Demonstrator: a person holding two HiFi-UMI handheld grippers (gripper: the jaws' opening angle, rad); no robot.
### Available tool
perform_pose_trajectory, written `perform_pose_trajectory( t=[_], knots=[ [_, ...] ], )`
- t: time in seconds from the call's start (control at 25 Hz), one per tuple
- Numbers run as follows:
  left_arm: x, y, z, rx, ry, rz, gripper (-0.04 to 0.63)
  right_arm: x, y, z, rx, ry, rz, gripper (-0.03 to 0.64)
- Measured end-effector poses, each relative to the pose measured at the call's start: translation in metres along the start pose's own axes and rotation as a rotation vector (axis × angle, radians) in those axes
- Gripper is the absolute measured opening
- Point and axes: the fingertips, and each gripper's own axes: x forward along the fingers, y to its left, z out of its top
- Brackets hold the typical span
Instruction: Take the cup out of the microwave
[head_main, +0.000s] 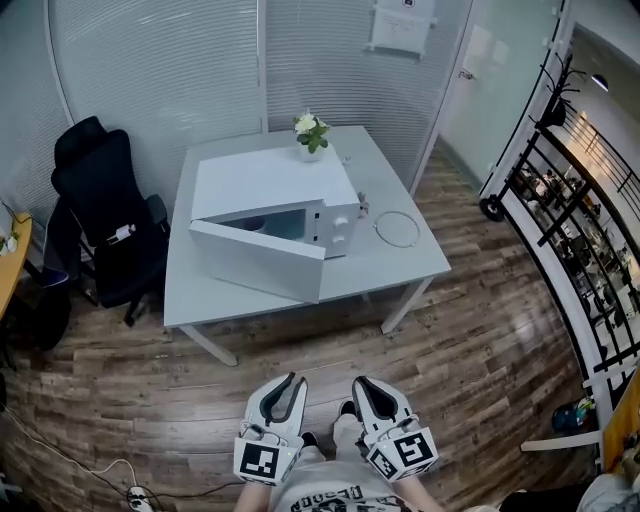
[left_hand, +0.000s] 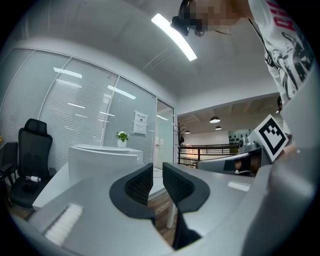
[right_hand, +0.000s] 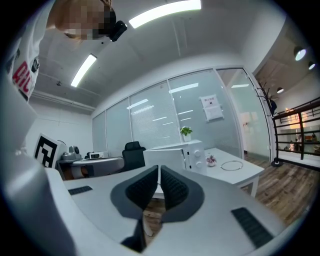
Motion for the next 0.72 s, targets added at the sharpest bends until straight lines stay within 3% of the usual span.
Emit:
perform_pose_trajectory(
  t=[0.24,0.44,0.72],
  knots=[
    [0.043,-0.009,0.007,-0.007,-0.03,0.004,0.069,0.017,-0.043,0.012,0.005,-0.011,0.013,0.025],
    [0.089,-0.015,0.016,-0.028,-0.032,0.037,0.069,0.039,-0.088,0.027,-0.007,-0.019,0.041,0.025],
    [0.152,-0.011,0.03,0.0,-0.087,0.105,0.069,0.076,-0.146,0.048,-0.016,-0.036,0.104,0.025]
  ],
)
